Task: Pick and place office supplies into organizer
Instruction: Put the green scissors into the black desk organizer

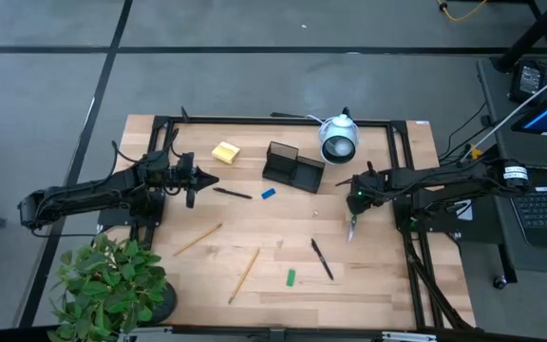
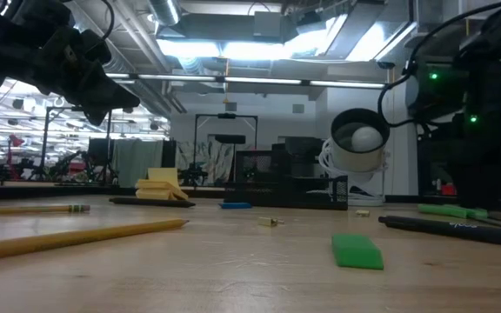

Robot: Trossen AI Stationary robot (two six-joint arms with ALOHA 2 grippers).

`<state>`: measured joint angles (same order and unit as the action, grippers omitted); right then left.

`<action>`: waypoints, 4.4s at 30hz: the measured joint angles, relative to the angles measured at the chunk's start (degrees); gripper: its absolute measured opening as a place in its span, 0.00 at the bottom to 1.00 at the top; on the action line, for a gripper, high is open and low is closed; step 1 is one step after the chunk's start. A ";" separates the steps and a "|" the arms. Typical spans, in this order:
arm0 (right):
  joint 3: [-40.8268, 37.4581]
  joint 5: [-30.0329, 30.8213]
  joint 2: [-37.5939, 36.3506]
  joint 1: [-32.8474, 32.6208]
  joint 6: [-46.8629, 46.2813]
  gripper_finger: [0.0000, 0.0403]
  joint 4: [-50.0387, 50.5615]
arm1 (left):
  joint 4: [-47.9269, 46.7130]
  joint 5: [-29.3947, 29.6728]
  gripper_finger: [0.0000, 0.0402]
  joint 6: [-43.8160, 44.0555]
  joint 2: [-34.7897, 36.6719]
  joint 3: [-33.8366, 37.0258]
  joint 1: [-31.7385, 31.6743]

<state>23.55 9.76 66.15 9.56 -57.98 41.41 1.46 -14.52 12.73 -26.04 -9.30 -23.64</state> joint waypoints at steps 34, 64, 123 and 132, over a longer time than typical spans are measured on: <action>-0.31 2.16 0.11 0.00 2.84 0.07 -1.69 | 0.02 -0.01 0.02 0.00 0.00 0.00 0.01; 18.44 13.40 0.15 -3.04 35.50 0.07 -20.19 | 1.76 0.13 0.01 0.02 0.02 0.00 0.01; 26.33 27.19 30.80 1.60 82.75 0.07 -104.89 | 4.78 -0.51 0.01 -2.94 0.02 0.00 0.00; 27.93 34.77 32.87 1.57 83.65 0.07 -103.05 | 4.73 -0.52 0.01 -1.14 0.02 1.44 0.02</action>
<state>51.48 44.53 99.02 11.14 25.67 -61.64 6.19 -15.05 11.59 -26.02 -7.86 -23.62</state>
